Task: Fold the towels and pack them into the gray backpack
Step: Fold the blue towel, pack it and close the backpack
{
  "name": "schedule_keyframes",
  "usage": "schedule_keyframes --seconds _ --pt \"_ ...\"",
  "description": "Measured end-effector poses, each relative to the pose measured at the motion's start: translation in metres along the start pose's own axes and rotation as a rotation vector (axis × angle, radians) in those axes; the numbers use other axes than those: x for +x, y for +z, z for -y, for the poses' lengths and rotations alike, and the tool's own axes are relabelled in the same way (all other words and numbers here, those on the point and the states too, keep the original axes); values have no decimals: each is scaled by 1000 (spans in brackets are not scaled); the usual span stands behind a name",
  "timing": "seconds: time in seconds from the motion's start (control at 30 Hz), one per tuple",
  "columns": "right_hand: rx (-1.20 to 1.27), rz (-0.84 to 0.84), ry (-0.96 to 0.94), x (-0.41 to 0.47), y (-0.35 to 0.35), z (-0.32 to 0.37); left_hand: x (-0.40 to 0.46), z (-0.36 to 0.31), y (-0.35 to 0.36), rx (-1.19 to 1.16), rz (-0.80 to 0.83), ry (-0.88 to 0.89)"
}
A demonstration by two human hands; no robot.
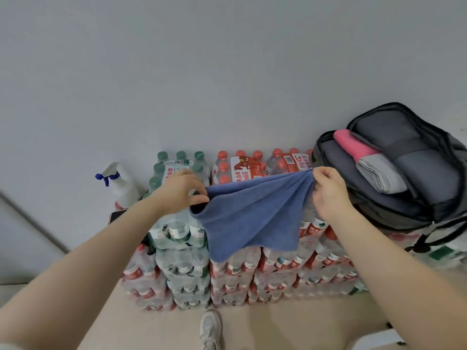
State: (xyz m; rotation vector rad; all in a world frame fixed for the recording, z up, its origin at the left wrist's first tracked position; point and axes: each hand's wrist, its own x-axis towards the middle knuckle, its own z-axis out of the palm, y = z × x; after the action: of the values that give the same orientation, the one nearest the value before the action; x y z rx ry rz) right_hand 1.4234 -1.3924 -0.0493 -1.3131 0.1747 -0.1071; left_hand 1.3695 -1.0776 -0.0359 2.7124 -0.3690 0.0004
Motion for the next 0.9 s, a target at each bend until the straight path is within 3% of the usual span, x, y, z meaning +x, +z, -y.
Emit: schedule_keyframes --seconds 0.1,0.2,0.3,0.43,0.53,0.67,0.77,0.9 --pt "-222 -34 -55 -12 -13 -4 -23 -14 7 -121 -164 -35" --pt "-307 -4 -87 -22 -14 -3 -39 -17 19 -85 -134 -84" --pt "-244 33 -68 -31 -4 2 -47 -18 33 57 -53 -201" --pt "-113 75 -53 -37 16 12 -47 -23 49 396 58 -228" --pt "4 49 -31 -33 25 16 -41 -19 59 465 63 -317" --pt "37 27 -28 -21 23 16 -36 -7 61 278 16 -362" --pt "-73 27 -64 -10 13 13 -36 -2 49 78 -192 -389" --pt "-214 125 -81 -2 -1 14 -33 7 29 -518 -515 -482"
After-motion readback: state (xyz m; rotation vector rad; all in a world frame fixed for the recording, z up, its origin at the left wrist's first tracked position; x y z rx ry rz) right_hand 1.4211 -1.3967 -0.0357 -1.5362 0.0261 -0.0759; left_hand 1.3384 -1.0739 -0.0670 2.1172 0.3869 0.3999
